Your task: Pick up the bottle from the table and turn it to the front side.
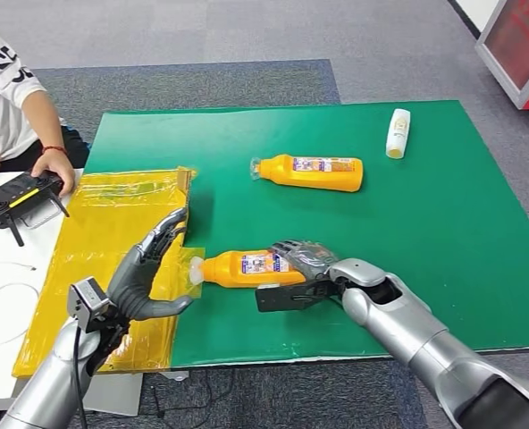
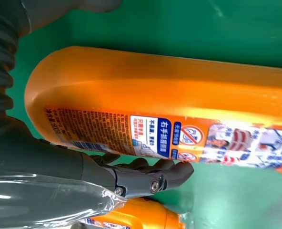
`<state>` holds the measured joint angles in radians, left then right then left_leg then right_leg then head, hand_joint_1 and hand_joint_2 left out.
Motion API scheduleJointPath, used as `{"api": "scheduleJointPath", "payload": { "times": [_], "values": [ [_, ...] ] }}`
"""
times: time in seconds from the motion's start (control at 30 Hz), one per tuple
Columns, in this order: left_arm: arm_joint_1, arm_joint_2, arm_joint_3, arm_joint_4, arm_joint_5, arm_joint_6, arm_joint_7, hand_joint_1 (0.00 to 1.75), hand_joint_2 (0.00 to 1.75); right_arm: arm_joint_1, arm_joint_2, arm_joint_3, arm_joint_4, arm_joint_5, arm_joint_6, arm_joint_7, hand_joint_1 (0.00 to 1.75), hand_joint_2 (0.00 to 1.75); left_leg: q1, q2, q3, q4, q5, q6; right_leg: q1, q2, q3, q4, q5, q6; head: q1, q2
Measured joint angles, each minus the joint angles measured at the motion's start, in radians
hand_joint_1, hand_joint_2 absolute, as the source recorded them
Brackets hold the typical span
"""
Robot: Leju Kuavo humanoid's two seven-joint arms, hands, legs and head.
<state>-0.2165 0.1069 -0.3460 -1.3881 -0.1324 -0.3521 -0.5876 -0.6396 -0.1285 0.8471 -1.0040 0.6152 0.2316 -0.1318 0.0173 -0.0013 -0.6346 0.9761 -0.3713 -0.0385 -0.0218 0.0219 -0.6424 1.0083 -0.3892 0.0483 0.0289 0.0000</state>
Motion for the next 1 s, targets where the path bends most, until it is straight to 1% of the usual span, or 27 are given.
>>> {"api": "scheduleJointPath", "payload": {
  "times": [0.4,0.5,0.53,0.57,0.6,0.63,0.67,0.7,0.73,1.0],
  "values": [
    [0.01,-0.003,0.001,0.002,-0.007,0.001,0.0,0.0,1.75,-0.005,0.018,0.031,0.03,0.002,-0.042,0.051,0.0,1.75,0.0,0.0,0.0,0.0,0.0,0.0,0.0,0.0,0.0,0.0,0.0,0.0,0.0,0.0],
    [0.013,-0.005,0.002,0.002,-0.009,0.003,0.0,0.0,1.75,0.001,0.022,0.03,0.032,-0.012,-0.053,0.056,0.03,1.75,0.0,0.0,0.0,0.0,0.0,0.0,0.0,0.0,0.0,0.0,0.0,0.0,0.0,0.0],
    [0.014,-0.006,0.002,0.002,-0.009,0.004,0.0,0.0,1.75,0.004,0.023,0.029,0.033,-0.018,-0.056,0.057,0.15,1.75,0.0,0.0,0.0,0.0,0.0,0.0,0.0,0.0,0.0,0.0,0.0,0.0,0.0,0.0],
    [0.015,-0.007,0.003,0.002,-0.009,0.005,0.0,0.0,1.75,0.009,0.025,0.028,0.033,-0.024,-0.059,0.058,0.41,1.75,0.0,0.0,0.0,0.0,0.0,0.0,0.0,0.0,0.0,0.0,0.0,0.0,0.0,0.0],
    [0.016,-0.008,0.004,0.002,-0.009,0.006,0.0,0.0,1.75,0.013,0.027,0.027,0.034,-0.03,-0.063,0.058,0.71,1.75,0.0,0.0,0.0,0.0,0.0,0.0,0.0,0.0,0.0,0.0,0.0,0.0,0.0,0.0],
    [0.017,-0.009,0.005,0.002,-0.01,0.006,0.0,0.0,1.75,0.017,0.028,0.025,0.034,-0.035,-0.066,0.058,1.13,1.75,0.0,0.0,0.001,0.0,0.0,0.0,0.0,0.0,0.0,0.0,0.0,0.0,0.0,0.0],
    [0.018,-0.009,0.005,0.002,-0.01,0.007,0.0,0.0,1.75,0.021,0.03,0.022,0.034,-0.04,-0.068,0.058,1.45,1.75,0.0,0.0,0.001,0.0,0.0,0.0,0.0,0.0,0.0,0.0,0.0,0.0,0.0,0.0],
    [0.018,-0.01,0.006,0.002,-0.01,0.007,0.0,0.0,1.75,0.024,0.032,0.019,0.035,-0.045,-0.071,0.057,1.62,1.75,0.0,0.0,0.001,0.0,0.0,0.0,0.0,0.0,0.0,0.0,0.0,0.0,0.0,0.0],
    [0.019,-0.01,0.006,0.002,-0.01,0.008,0.0,0.0,1.75,0.027,0.034,0.015,0.036,-0.049,-0.073,0.056,1.75,1.75,0.0,0.0,0.001,0.0,0.0,0.0,0.0,0.0,0.0,0.0,0.0,0.0,0.0,0.0],
    [0.021,-0.014,0.007,0.002,-0.01,0.01,0.0,0.0,1.75,0.042,0.041,-0.013,0.038,-0.072,-0.081,0.042,1.75,1.75,0.0,0.0,0.002,0.0,0.0,0.0,0.0,0.0,0.001,0.0,0.0,0.0,0.0,0.0]
  ]
}}
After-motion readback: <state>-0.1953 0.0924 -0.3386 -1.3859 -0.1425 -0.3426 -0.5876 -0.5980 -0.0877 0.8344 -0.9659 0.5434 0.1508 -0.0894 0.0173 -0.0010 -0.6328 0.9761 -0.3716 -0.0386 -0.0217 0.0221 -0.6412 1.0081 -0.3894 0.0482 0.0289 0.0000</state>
